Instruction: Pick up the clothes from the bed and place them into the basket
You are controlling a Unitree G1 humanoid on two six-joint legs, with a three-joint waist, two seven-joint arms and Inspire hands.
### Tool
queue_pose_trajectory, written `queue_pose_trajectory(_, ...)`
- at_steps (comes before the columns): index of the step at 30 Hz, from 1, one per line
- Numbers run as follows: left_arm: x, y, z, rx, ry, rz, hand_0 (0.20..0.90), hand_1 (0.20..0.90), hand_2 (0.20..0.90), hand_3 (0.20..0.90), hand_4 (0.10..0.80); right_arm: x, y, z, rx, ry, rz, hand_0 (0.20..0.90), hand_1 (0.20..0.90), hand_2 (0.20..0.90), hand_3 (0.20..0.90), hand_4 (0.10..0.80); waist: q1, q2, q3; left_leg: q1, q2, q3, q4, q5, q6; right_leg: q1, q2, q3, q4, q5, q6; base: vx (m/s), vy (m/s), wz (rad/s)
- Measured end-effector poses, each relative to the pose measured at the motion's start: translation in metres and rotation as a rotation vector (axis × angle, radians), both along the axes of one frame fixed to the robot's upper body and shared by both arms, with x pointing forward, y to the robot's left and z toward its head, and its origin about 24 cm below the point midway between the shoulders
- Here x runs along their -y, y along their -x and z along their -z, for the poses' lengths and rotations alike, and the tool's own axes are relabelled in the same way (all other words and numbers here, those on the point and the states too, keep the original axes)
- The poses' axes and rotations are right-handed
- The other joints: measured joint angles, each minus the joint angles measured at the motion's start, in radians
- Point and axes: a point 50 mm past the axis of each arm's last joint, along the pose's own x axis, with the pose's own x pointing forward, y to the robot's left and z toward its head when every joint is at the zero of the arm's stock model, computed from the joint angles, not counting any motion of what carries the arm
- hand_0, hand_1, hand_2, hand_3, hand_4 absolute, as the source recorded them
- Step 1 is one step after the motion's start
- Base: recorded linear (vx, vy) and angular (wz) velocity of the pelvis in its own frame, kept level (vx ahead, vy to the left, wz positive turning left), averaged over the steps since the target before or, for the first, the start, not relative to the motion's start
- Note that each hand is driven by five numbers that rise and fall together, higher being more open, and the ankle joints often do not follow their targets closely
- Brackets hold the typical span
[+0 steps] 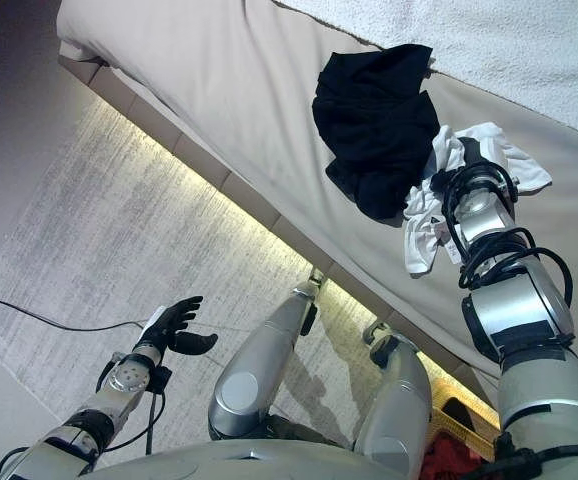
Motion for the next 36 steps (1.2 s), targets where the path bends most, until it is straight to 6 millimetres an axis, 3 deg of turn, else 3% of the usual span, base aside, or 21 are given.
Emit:
queue_pose_trajectory(4, 0.004, -0.004, -0.005, 0.037, 0.020, 0.011, 0.900, 0.900, 0.900, 0.900, 0.800, 0.007, 0.002, -0.002, 0.037, -0.095, 0.046, 0.300, 0.300, 0.300, 0.200, 0.100, 0.008, 0.004, -0.002, -0.013, 0.003, -0.001, -0.006, 0.000, 0.000, -0.023, -0.006, 0.002, 0.018, 0.000, 0.000, 0.035, -0.032, 0.06)
queue_pose_trajectory(8, 0.006, -0.002, -0.005, 0.036, 0.030, 0.017, 0.900, 0.900, 0.900, 0.900, 0.800, 0.009, 0.003, -0.001, 0.075, -0.207, 0.078, 0.300, 0.300, 0.300, 0.200, 0.100, 0.006, 0.008, -0.004, 0.001, 0.020, -0.003, -0.054, 0.000, -0.001, -0.020, 0.017, 0.002, -0.023, 0.000, 0.000, 0.063, -0.050, -0.03)
queue_pose_trajectory(12, 0.004, 0.012, 0.003, -0.002, 0.031, 0.005, 0.900, 0.900, 0.900, 0.900, 0.800, 0.018, 0.017, 0.024, 0.064, -0.318, 0.152, 0.300, 0.300, 0.300, 0.200, 0.100, 0.005, 0.025, -0.019, 0.082, 0.045, -0.001, -0.128, -0.001, -0.002, 0.060, 0.058, -0.004, -0.117, 0.000, 0.000, 0.046, -0.049, -0.08)
queue_pose_trajectory(13, 0.004, 0.016, 0.005, -0.013, 0.030, 0.003, 0.900, 0.900, 0.900, 0.900, 0.800, 0.021, 0.020, 0.030, 0.070, -0.344, 0.178, 0.300, 0.300, 0.300, 0.200, 0.100, 0.005, 0.028, -0.031, 0.095, 0.049, 0.000, -0.149, -0.010, -0.016, 0.078, 0.067, -0.008, -0.148, 0.000, 0.001, 0.052, -0.053, -0.10)
queue_pose_trajectory(19, 0.001, 0.031, 0.013, -0.048, 0.014, -0.013, 0.900, 0.900, 0.900, 0.900, 0.800, 0.035, 0.038, 0.050, 0.121, -0.445, 0.326, 0.300, 0.300, 0.300, 0.200, 0.100, -0.005, 0.030, -0.083, 0.161, 0.075, 0.027, -0.215, -0.015, -0.024, 0.157, 0.103, -0.016, -0.258, 0.003, -0.003, 0.024, -0.005, -0.09)
queue_pose_trajectory(20, 0.002, 0.035, 0.017, -0.058, 0.010, -0.019, 0.900, 0.900, 0.900, 0.900, 0.800, 0.039, 0.042, 0.052, 0.168, -0.525, 0.374, 0.300, 0.300, 0.300, 0.200, 0.100, -0.007, 0.029, -0.106, 0.172, 0.085, 0.038, -0.239, -0.016, -0.027, 0.170, 0.119, -0.011, -0.280, 0.004, -0.002, 0.074, 0.009, -0.14)
queue_pose_trajectory(23, 0.006, 0.041, 0.022, -0.062, 0.012, -0.034, 0.900, 0.900, 0.900, 0.900, 0.800, 0.045, 0.046, 0.053, 0.294, -0.703, 0.424, 0.300, 0.300, 0.300, 0.200, 0.100, -0.026, 0.028, -0.110, 0.226, 0.086, 0.061, -0.268, -0.017, -0.040, 0.222, 0.121, -0.001, -0.330, 0.004, -0.003, 0.070, 0.012, -0.04)
queue_pose_trajectory(25, 0.012, 0.058, 0.033, -0.106, 0.017, -0.056, 0.900, 0.900, 0.900, 0.900, 0.800, 0.046, 0.049, 0.054, 0.406, -0.872, 0.402, 0.300, 0.300, 0.300, 0.200, 0.100, -0.027, 0.027, -0.149, 0.259, 0.104, 0.075, -0.307, -0.025, -0.059, 0.269, 0.160, 0.012, -0.394, 0.013, 0.002, 0.087, 0.020, -0.25)
queue_pose_trajectory(28, 0.011, 0.074, 0.041, -0.154, 0.001, -0.071, 0.900, 0.900, 0.900, 0.900, 0.800, 0.036, 0.053, 0.065, 0.553, -1.140, 0.349, 0.300, 0.300, 0.300, 0.200, 0.100, -0.071, -0.026, -0.183, 0.298, 0.089, 0.103, -0.312, -0.021, -0.067, 0.299, 0.134, 0.035, -0.408, 0.016, -0.006, 0.051, 0.010, 0.06)
queue_pose_trajectory(31, 0.013, 0.099, 0.050, -0.215, -0.013, -0.076, 0.900, 0.900, 0.900, 0.900, 0.800, 0.017, 0.055, 0.077, 0.618, -1.348, 0.262, 0.300, 0.300, 0.300, 0.200, 0.100, -0.074, -0.045, -0.228, 0.336, 0.112, 0.121, -0.326, -0.016, -0.058, 0.344, 0.164, 0.046, -0.439, 0.032, 0.005, 0.043, 0.009, -0.36)
queue_pose_trajectory(33, 0.012, 0.105, 0.051, -0.221, -0.016, -0.086, 0.900, 0.900, 0.900, 0.900, 0.800, 0.007, 0.060, 0.086, 0.674, -1.457, 0.239, 0.300, 0.300, 0.300, 0.200, 0.100, -0.107, -0.073, -0.246, 0.363, 0.102, 0.129, -0.335, -0.009, -0.054, 0.355, 0.154, 0.057, -0.434, 0.034, -0.002, 0.056, -0.001, 0.13)
queue_pose_trajectory(36, 0.015, 0.122, 0.056, -0.262, -0.018, -0.084, 0.900, 0.900, 0.900, 0.900, 0.800, -0.014, 0.073, 0.106, 0.704, -1.603, 0.196, 0.300, 0.300, 0.300, 0.200, 0.100, -0.118, -0.081, -0.284, 0.406, 0.108, 0.145, -0.335, 0.009, -0.031, 0.408, 0.164, 0.063, -0.467, 0.065, -0.010, 0.032, 0.001, -0.06)
